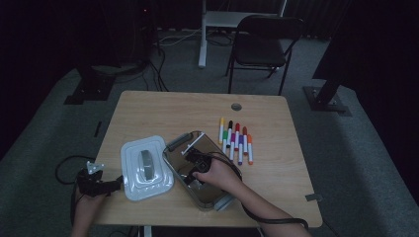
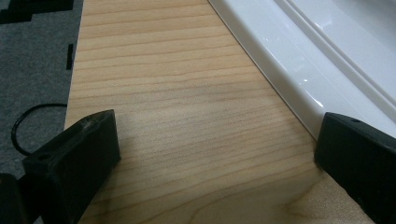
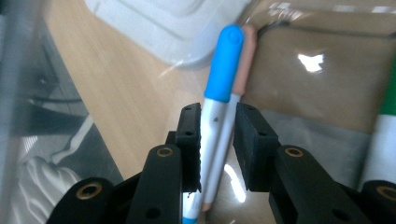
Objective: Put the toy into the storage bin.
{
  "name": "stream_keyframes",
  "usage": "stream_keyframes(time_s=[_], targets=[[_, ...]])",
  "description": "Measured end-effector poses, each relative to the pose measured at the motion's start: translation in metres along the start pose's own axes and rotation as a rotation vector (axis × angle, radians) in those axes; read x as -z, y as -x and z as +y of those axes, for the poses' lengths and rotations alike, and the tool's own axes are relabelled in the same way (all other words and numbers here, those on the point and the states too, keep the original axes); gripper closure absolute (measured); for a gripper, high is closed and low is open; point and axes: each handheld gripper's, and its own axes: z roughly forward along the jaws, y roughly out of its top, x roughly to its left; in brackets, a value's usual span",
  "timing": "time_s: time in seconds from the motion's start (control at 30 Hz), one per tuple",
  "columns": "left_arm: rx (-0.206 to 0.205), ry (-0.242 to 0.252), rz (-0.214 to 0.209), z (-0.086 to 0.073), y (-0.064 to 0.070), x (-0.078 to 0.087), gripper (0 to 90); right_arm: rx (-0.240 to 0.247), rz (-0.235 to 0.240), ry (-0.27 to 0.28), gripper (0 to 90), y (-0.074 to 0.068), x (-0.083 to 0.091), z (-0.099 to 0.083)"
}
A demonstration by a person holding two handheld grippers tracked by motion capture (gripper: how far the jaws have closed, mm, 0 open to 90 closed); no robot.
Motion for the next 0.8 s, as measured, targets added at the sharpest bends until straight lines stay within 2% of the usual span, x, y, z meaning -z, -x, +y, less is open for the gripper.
stream_keyframes(time_s=[0.07,0.13,0.2,0.27,0.33,0.4,0.6,0.8], targets=[[-0.001,0.0,0.0,0.0,0.0,0.0,0.6,0.001,0.01,0.042,72.0,-0.001,0.011,-0.002],[0.0,0.002,0.001,0.0,0.0,0.0,0.6,0.019,-0.025,0.091,71.8,-0.003,0.025,-0.005],[0.0,0.001,0.0,0.0,0.0,0.0,0.6,0.02,-0.008,0.123,70.9,-0.003,0.037,-0.008],[0.0,0.002,0.001,0.0,0.0,0.0,0.6,0.009,0.015,0.163,70.1,0.002,0.05,-0.012],[0.0,0.002,0.001,0.0,0.0,0.0,0.6,0.011,-0.005,0.206,69.6,0.006,0.062,-0.016],[0.0,0.002,0.001,0.0,0.0,0.0,0.6,-0.001,0.011,0.248,68.9,0.011,0.075,-0.021],[0.0,0.002,0.001,0.0,0.0,0.0,0.6,-0.024,-0.01,0.356,65.7,0.027,0.107,-0.033],[0.0,0.002,0.001,0.0,0.0,0.0,0.6,-0.052,-0.041,0.446,60.9,0.044,0.129,-0.045]])
